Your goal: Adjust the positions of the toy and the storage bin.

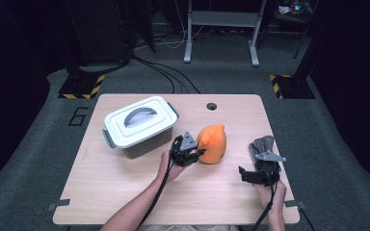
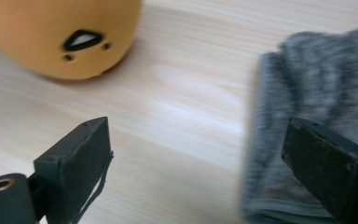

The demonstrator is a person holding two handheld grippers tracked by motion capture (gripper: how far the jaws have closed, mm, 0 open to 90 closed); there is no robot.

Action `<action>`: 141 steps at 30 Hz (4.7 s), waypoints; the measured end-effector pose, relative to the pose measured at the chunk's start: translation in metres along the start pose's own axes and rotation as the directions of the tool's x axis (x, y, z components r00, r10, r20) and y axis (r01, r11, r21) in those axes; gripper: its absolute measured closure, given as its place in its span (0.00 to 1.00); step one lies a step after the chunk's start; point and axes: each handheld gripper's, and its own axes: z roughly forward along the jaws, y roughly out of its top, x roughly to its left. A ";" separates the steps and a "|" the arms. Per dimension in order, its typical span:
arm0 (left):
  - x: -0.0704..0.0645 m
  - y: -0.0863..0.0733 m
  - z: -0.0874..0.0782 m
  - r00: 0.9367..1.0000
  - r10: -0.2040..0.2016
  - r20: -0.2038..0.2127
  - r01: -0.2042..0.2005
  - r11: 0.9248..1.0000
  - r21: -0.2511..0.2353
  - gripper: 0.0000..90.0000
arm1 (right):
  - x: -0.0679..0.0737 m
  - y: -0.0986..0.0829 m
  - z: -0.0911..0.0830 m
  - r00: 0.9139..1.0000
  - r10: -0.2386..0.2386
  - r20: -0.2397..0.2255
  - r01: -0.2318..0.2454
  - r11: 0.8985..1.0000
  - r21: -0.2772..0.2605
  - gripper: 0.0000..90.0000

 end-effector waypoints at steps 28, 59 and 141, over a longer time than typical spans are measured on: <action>-0.003 0.002 -0.050 0.999 0.038 -0.005 -0.038 0.999 -0.021 0.82 | 0.013 -0.023 0.031 1.000 -0.016 -0.013 0.017 0.999 0.037 0.08; -0.007 -0.052 -0.155 0.996 0.012 -0.092 -0.014 1.000 -0.019 0.81 | 0.012 -0.023 0.032 1.000 -0.015 -0.014 0.015 0.999 0.038 0.08; 0.049 -0.149 -0.234 0.896 -0.249 -0.367 0.275 0.961 0.020 0.31 | 0.012 -0.022 0.032 1.000 -0.011 -0.017 0.012 0.999 0.039 0.08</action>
